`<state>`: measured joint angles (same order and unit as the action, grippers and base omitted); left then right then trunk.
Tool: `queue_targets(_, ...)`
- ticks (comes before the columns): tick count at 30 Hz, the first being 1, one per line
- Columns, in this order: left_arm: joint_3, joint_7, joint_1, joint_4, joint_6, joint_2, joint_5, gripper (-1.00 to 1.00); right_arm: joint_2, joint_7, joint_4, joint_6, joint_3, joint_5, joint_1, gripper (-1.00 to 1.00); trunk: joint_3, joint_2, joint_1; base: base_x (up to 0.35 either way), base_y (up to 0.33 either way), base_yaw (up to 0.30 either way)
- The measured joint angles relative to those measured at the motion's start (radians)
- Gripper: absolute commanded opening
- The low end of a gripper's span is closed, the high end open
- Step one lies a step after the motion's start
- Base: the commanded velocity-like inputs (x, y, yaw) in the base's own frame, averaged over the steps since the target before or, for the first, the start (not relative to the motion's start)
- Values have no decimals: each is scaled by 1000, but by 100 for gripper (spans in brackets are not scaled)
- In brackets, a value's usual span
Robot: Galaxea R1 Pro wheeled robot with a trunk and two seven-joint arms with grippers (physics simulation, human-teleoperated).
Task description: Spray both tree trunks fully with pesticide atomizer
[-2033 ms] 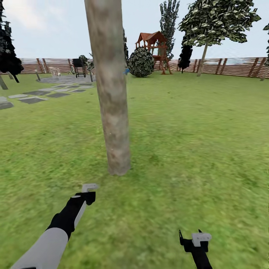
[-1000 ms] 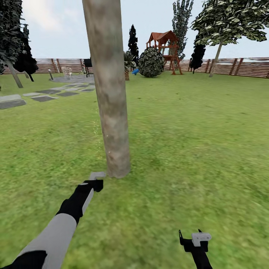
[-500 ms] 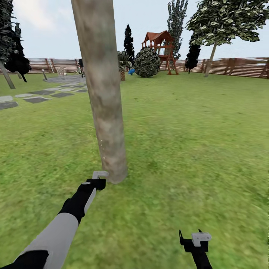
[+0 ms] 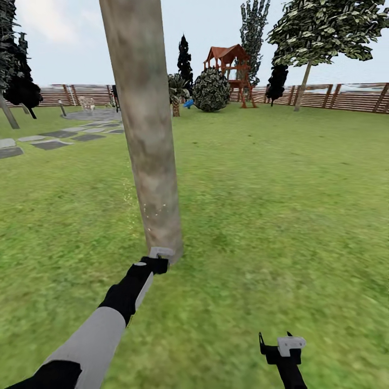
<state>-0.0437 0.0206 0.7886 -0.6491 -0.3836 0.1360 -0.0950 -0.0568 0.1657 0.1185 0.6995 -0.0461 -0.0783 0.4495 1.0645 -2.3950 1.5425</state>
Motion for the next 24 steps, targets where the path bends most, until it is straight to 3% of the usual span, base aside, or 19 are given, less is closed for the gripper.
queue_targets(3, 2, -73, 7, 4, -4, -60, -2, -100, 0, 0, 0, 0, 0, 0, 0, 100, 0, 0, 0, 0, 0, 0)
queue_targets(5, 4, -126, 9, 6, -21, -80, 0, -100, 0, 0, 0, 0, 0, 0, 0, 100, 0, 0, 0, 0, 0, 0)
queue_targets(8, 1, -132, 10, 5, -45, -71, 2, -100, 0, 0, 0, 0, 0, 0, 0, 100, 0, 0, 0, 0, 0, 0)
queue_targets(10, -1, -132, 10, 1, -49, -30, 4, -100, 0, 0, 0, 0, 0, 0, 0, 100, 0, 0, 0, 0, 0, 0)
queue_targets(12, 0, -132, 10, -3, -49, -21, -4, -100, 0, 0, 0, 0, 0, 0, 0, 100, 0, 0, 0, 0, 0, 0)
queue_targets(14, 3, -132, 10, -5, -49, -28, -7, -100, 0, 0, 0, 0, 0, 0, 0, 100, 0, 0, 0, 0, 0, 0)
queue_targets(16, 5, -123, 8, -7, -48, -69, -11, -100, 0, 0, 0, 0, 0, 0, 0, 100, 0, 0, 0, 51, 0, 0)
queue_targets(17, 9, -122, 0, -6, -43, -110, 0, -100, 0, 0, 0, 0, 0, 0, 0, 100, 0, 0, 0, 217, 0, 0)
queue_targets(18, 10, -121, -1, -6, -41, -120, -4, -100, 0, 0, 0, 0, 0, 0, 0, 100, 0, 0, 0, 211, 0, 0)
queue_targets(22, 5, -119, -7, 6, -40, -84, 2, -100, 0, -1, 0, 0, 0, 0, 0, 100, 0, 0, 0, 30, 0, 0)
queue_targets(24, 4, -120, -8, 8, -38, -82, -3, -100, 0, -1, 0, 0, 0, 0, 0, 100, 0, 0, 0, 3, 0, 0)
